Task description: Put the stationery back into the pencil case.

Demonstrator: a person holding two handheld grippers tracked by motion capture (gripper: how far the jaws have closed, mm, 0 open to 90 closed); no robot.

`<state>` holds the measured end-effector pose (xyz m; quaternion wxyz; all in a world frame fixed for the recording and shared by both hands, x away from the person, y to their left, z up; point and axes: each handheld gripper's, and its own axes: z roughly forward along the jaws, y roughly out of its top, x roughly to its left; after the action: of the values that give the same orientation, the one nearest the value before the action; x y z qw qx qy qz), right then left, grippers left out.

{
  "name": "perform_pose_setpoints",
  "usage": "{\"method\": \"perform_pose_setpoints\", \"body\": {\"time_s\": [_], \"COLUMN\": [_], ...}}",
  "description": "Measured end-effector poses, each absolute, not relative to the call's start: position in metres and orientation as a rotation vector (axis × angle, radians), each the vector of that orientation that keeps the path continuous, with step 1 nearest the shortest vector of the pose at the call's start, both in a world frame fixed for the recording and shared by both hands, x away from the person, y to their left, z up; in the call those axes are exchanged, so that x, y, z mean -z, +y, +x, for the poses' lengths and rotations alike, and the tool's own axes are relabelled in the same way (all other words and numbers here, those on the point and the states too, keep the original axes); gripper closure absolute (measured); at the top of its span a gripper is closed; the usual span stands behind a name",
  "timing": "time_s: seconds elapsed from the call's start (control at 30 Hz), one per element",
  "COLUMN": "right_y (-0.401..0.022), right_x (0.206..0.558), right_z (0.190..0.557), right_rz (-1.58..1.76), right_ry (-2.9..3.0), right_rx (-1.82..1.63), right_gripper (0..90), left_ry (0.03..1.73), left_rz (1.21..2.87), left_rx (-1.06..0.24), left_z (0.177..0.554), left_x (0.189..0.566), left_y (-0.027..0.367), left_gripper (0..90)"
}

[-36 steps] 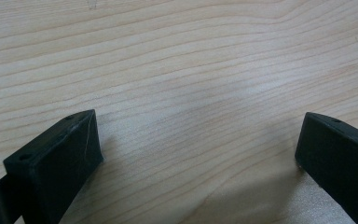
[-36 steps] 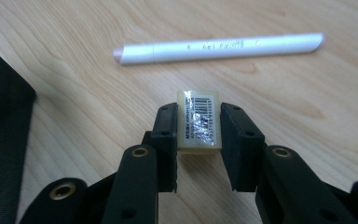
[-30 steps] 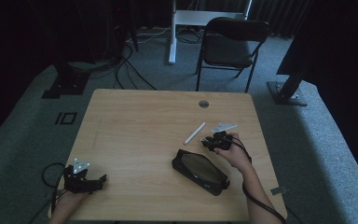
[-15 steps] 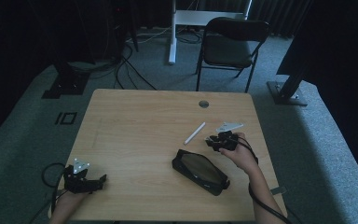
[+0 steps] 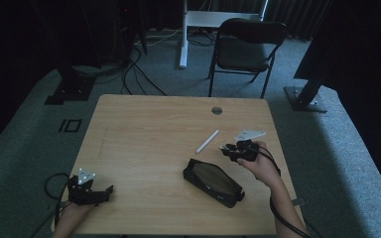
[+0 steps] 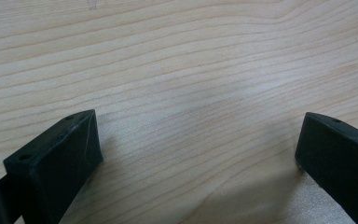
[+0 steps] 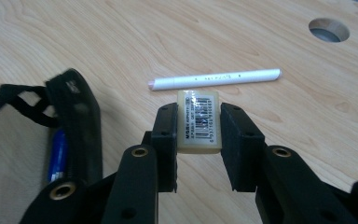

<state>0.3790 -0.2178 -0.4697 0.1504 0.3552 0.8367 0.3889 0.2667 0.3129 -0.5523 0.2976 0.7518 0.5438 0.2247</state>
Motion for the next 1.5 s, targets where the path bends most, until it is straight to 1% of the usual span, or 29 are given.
{"method": "perform_pose_setpoints", "body": {"time_s": [0.27, 0.5, 0.93, 1.23, 1.5], "right_y": [-0.216, -0.213, -0.198, -0.189, -0.182], "right_x": [0.454, 0.448, 0.428, 0.428, 0.437], "right_z": [0.366, 0.358, 0.336, 0.327, 0.321], "right_rz": [0.985, 0.958, 0.871, 0.826, 0.778], "right_ry": [2.399, 2.409, 2.446, 2.505, 2.566], "right_rx": [-1.130, -1.141, -1.164, -1.168, -1.154], "right_gripper": [68.3, 68.3, 68.3, 68.3, 68.3], "left_ry": [1.445, 1.445, 1.446, 1.446, 1.445], "left_rz": [1.998, 1.998, 1.996, 1.996, 1.998], "left_rx": [-0.597, -0.597, -0.597, -0.598, -0.597], "left_z": [0.267, 0.267, 0.267, 0.267, 0.267], "left_x": [0.552, 0.552, 0.552, 0.552, 0.552], "left_y": [0.313, 0.313, 0.313, 0.313, 0.313], "left_gripper": [0.2, 0.2, 0.2, 0.2, 0.2]}}
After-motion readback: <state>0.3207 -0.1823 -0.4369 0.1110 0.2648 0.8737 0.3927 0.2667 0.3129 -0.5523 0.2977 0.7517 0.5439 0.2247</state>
